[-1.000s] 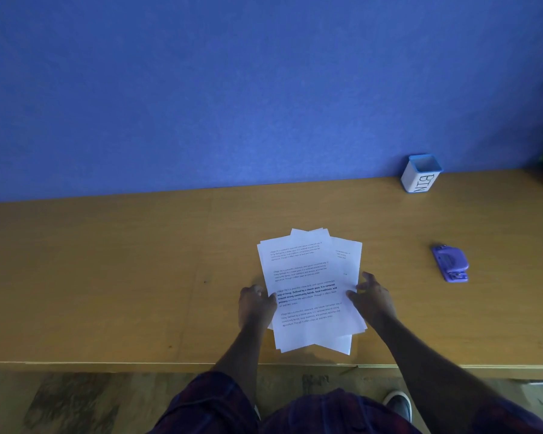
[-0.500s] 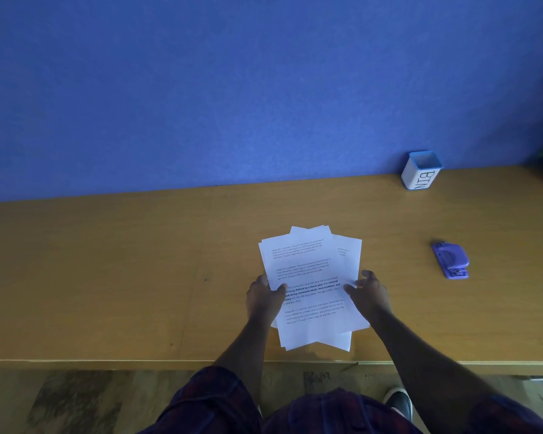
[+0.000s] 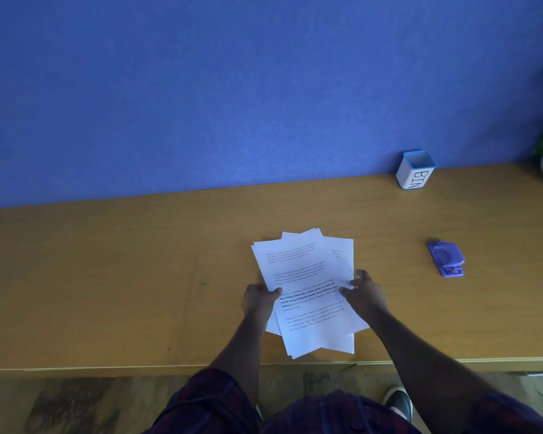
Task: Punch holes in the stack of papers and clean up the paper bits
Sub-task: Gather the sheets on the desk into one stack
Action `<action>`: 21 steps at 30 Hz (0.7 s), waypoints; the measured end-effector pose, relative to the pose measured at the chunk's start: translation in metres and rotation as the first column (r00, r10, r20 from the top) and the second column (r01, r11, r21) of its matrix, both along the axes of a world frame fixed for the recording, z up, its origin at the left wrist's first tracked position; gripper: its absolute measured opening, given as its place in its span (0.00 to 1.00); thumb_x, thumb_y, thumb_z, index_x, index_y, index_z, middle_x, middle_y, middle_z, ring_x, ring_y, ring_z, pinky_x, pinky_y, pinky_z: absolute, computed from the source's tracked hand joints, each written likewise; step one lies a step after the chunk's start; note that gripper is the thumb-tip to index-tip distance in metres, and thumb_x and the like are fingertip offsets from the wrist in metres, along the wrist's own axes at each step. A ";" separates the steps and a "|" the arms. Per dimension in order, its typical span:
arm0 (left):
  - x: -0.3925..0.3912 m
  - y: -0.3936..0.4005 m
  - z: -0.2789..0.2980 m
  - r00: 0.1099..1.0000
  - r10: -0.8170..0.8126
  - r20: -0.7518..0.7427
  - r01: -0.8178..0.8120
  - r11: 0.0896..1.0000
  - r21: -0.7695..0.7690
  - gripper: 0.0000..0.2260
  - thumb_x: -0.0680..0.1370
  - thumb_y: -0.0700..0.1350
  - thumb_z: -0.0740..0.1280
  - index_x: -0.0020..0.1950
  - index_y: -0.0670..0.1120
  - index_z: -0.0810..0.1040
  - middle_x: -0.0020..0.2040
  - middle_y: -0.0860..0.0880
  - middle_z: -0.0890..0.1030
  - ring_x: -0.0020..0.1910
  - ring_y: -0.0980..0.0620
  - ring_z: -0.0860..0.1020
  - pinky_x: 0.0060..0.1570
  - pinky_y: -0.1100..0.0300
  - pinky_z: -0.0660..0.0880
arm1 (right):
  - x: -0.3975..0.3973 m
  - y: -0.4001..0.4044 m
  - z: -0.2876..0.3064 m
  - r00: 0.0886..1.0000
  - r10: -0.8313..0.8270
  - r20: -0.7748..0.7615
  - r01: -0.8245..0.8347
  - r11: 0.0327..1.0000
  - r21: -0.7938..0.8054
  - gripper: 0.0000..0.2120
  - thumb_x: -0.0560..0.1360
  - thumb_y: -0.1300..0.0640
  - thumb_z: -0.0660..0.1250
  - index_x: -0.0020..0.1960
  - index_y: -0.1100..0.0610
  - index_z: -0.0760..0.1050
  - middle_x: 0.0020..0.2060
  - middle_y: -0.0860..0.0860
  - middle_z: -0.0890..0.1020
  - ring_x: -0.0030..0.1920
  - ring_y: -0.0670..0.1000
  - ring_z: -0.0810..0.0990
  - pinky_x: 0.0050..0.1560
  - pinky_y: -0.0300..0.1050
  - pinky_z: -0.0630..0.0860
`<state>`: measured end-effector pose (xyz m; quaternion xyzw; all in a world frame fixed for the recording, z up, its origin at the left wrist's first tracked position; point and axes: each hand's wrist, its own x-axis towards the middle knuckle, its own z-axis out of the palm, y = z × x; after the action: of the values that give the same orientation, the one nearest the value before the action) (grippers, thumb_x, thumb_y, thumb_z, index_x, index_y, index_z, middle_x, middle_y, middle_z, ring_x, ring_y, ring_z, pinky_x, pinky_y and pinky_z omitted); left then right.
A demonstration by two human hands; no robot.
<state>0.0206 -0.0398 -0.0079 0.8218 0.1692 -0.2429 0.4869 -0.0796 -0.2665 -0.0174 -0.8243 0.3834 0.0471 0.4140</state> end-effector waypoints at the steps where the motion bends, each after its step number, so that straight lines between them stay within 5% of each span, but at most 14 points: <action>1: -0.001 -0.001 0.000 1.000 0.005 0.000 -0.005 1.000 -0.019 0.16 0.73 0.45 0.78 0.55 0.45 0.76 0.50 0.50 0.82 0.50 0.46 0.82 0.49 0.53 0.79 | 0.000 0.000 0.001 1.000 0.007 -0.004 -0.007 1.000 -0.008 0.29 0.74 0.52 0.72 0.72 0.57 0.67 0.62 0.54 0.82 0.56 0.57 0.82 0.51 0.52 0.81; 7: -0.001 -0.008 0.001 0.995 -0.099 -0.022 0.097 0.992 -0.080 0.15 0.75 0.39 0.74 0.61 0.44 0.77 0.53 0.50 0.82 0.53 0.46 0.81 0.54 0.53 0.78 | -0.003 -0.001 0.002 0.999 0.050 -0.001 -0.050 0.999 0.008 0.31 0.74 0.53 0.72 0.74 0.56 0.66 0.64 0.53 0.81 0.55 0.54 0.83 0.51 0.48 0.80; 12: 0.007 -0.005 0.010 0.990 -0.140 0.003 0.138 0.966 -0.219 0.13 0.76 0.32 0.69 0.52 0.50 0.81 0.49 0.53 0.85 0.50 0.49 0.81 0.42 0.61 0.76 | -0.003 -0.007 -0.001 1.000 0.029 -0.008 -0.028 0.997 0.065 0.27 0.73 0.51 0.74 0.69 0.58 0.72 0.60 0.54 0.81 0.50 0.53 0.80 0.45 0.43 0.73; 14: 0.013 -0.002 0.015 0.992 -0.125 -0.011 0.117 0.954 -0.276 0.14 0.76 0.31 0.70 0.52 0.49 0.82 0.51 0.50 0.85 0.50 0.48 0.82 0.48 0.57 0.78 | -0.002 -0.011 -0.001 1.000 -0.028 -0.005 0.028 0.997 0.071 0.22 0.74 0.48 0.73 0.62 0.58 0.75 0.55 0.55 0.82 0.49 0.55 0.79 0.44 0.46 0.74; 18: 0.024 0.007 0.022 0.991 -0.112 -0.077 0.072 0.915 -0.398 0.14 0.76 0.31 0.71 0.60 0.41 0.82 0.57 0.42 0.85 0.51 0.43 0.83 0.54 0.51 0.79 | 0.004 -0.016 0.005 0.971 -0.234 0.048 0.211 0.936 0.281 0.29 0.75 0.39 0.70 0.68 0.56 0.73 0.59 0.55 0.81 0.54 0.56 0.80 0.52 0.48 0.75; 21: 0.029 0.011 0.027 0.980 -0.150 -0.132 0.068 0.871 -0.486 0.14 0.78 0.32 0.70 0.62 0.41 0.81 0.59 0.40 0.85 0.53 0.40 0.83 0.55 0.45 0.79 | 0.010 -0.015 0.018 0.922 -0.368 0.122 0.262 0.823 0.505 0.28 0.71 0.33 0.71 0.61 0.52 0.78 0.53 0.51 0.84 0.52 0.56 0.84 0.52 0.50 0.80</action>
<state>0.0495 -0.0286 0.0192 0.6609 0.0966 -0.3717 0.6448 -0.0700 -0.2818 0.0011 -0.6209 0.4444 -0.0181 0.6455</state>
